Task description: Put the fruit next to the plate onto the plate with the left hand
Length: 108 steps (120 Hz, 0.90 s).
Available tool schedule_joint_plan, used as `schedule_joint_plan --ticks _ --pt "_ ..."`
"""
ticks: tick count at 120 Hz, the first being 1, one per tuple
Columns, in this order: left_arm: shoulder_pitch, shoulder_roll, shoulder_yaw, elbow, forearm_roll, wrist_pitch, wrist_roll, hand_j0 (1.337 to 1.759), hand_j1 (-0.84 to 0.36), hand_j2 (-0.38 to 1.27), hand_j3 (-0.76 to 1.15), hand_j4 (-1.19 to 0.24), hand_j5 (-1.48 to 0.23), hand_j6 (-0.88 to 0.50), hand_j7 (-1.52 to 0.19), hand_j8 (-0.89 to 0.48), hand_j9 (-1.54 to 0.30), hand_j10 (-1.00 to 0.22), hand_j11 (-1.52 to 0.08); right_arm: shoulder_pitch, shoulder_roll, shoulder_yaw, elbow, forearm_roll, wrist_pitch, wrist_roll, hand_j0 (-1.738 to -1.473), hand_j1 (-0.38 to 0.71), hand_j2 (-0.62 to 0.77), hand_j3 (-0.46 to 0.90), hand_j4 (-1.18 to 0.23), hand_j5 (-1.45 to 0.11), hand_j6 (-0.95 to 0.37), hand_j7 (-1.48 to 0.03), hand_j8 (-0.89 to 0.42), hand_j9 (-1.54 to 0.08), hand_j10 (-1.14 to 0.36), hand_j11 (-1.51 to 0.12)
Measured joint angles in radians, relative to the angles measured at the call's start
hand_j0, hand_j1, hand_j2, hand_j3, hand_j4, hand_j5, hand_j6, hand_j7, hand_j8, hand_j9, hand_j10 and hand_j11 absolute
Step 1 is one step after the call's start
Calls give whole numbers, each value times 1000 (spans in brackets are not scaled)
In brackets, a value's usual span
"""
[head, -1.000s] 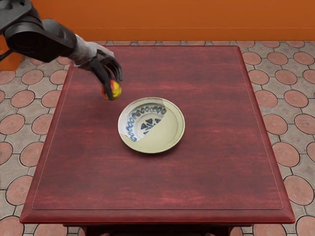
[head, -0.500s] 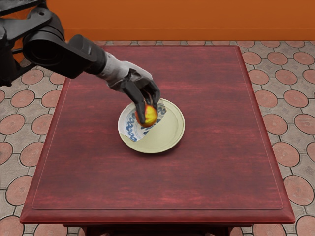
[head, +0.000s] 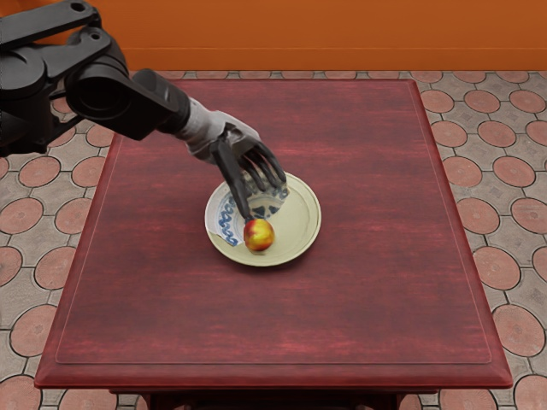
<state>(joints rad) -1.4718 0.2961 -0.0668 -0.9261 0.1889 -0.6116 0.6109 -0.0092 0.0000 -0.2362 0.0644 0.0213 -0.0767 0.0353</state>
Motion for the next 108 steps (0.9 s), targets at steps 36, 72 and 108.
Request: schedule_joint_plan --ticks 36,72,108 --pt "65 124 -112 -26 -28 1 0 1658 235 80 0 -102 -140 -77 -138 -69 -136 -93 -136 0 0 0 0 0 0 0 -1658 -349 0 0 -1 0 -1 0 -1 0 -1 0" --pt "322 247 -486 27 -84 0 0 1658 307 21 0 -37 -50 -31 -49 -29 -49 -35 -49 0 0 0 0 0 0 0 -1658 -349 0 0 -1 0 -1 0 -1 0 0 0" --pt "545 283 -579 42 -115 0 0 1658 323 8 0 -21 -29 -20 -29 -19 -29 -21 -29 0 0 0 0 0 0 0 -1658 -349 0 0 -1 0 -1 0 -1 0 0 0"
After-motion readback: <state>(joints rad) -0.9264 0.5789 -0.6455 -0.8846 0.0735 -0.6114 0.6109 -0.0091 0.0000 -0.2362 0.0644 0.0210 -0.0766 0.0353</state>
